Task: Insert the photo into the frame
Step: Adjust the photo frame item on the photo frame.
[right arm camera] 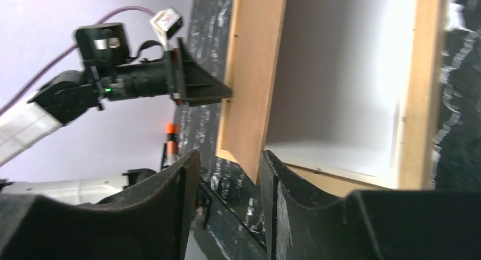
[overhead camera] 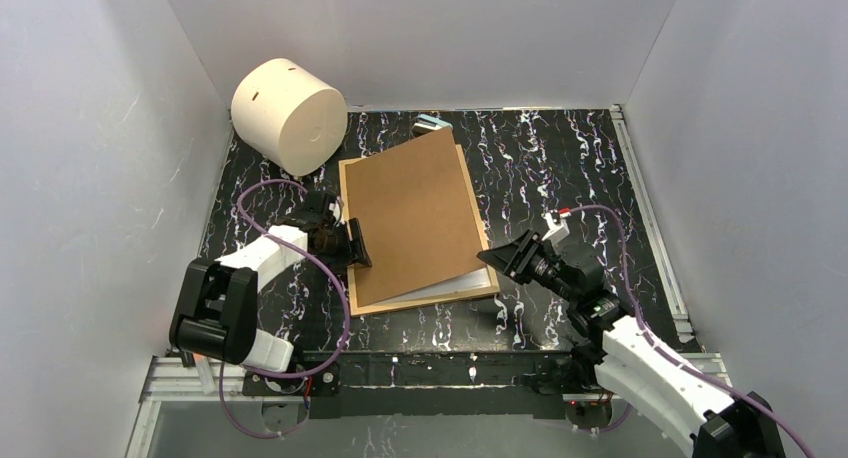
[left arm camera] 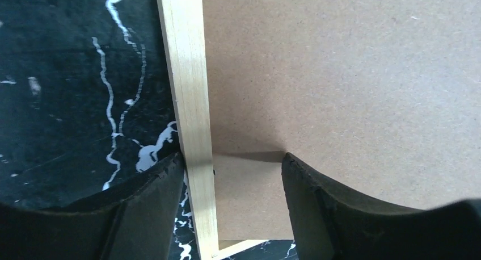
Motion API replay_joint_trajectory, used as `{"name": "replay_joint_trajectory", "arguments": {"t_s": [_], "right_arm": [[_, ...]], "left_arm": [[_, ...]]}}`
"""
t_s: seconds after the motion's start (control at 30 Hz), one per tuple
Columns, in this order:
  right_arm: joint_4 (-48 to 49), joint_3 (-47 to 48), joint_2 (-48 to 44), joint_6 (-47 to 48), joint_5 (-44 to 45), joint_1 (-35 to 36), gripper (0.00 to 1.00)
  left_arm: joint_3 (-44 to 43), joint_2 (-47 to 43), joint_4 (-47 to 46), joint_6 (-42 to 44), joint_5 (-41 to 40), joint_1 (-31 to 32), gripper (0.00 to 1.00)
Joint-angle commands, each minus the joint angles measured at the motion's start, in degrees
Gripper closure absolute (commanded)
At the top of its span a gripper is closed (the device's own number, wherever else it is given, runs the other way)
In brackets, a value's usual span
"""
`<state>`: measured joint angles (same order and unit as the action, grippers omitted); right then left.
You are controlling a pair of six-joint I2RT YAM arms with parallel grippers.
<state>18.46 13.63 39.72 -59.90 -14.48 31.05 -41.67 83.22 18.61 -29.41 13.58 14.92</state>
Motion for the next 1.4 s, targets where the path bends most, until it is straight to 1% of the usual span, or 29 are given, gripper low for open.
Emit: {"name": "replay_joint_trajectory", "arguments": {"t_s": [0.0, 0.13, 0.2, 0.23, 0.3, 0.4, 0.47, 0.53, 0.7, 0.87, 1.03, 1.23, 1.37], "right_arm": [[-16.7, 2.7, -4.5, 3.3, 3.7, 2.1, 0.51], [-31.2, 4.9, -6.0, 1.3, 14.8, 2.0, 0.53], [-37.2, 6.8, -4.2, 0.3, 19.6, 2.0, 0.52], [-38.4, 7.5, -2.6, 0.8, 20.2, 2.0, 0.50], [-38.4, 9.2, 1.4, 2.7, 18.7, 2.1, 0.45], [-39.3, 11.2, 8.9, 2.6, 16.7, 2.1, 0.41], [-40.0, 12.2, 12.9, 1.9, 16.3, 2.1, 0.40], [-39.3, 12.3, 15.1, 1.4, 16.8, 2.1, 0.40], [-36.3, 12.6, 15.2, 1.9, 19.6, 1.8, 0.42], [-38.2, 14.1, 15.4, 2.4, 22.2, 1.7, 0.50], [-38.4, 14.8, 15.2, 4.1, 24.8, 1.4, 0.50], [-37.2, 15.1, 19.4, 4.9, 21.9, 0.6, 0.48], [-36.4, 14.3, 20.0, 4.5, 21.2, 0.5, 0.48]], "left_arm": [[4.5, 4.8, 3.4, 0.1, 11.3, 4.4, 0.36], [4.4, 5.1, 3.5, 0.0, 9.7, 4.6, 0.34], [4.3, 5.3, 3.7, -0.1, 9.1, 4.6, 0.34], [4.2, 5.6, 3.8, -0.1, 8.9, 4.6, 0.34], [4.1, 5.9, 4.1, -0.1, 8.5, 4.6, 0.34], [4.1, 5.9, 4.1, -0.1, 8.3, 4.6, 0.33], [3.9, 5.7, 4.2, -0.1, 7.8, 4.6, 0.32], [3.9, 5.5, 4.3, -0.3, 7.3, 4.6, 0.31], [3.9, 5.0, 4.7, -0.7, 6.2, 4.6, 0.32], [4.1, 4.4, 5.0, -1.3, 4.9, 4.6, 0.34], [4.2, 4.2, 5.1, -1.8, 4.1, 4.6, 0.35], [3.7, 4.6, 5.1, -2.0, 3.9, 4.6, 0.36], [3.5, 4.9, 5.1, -2.1, 4.3, 4.6, 0.36]]}}
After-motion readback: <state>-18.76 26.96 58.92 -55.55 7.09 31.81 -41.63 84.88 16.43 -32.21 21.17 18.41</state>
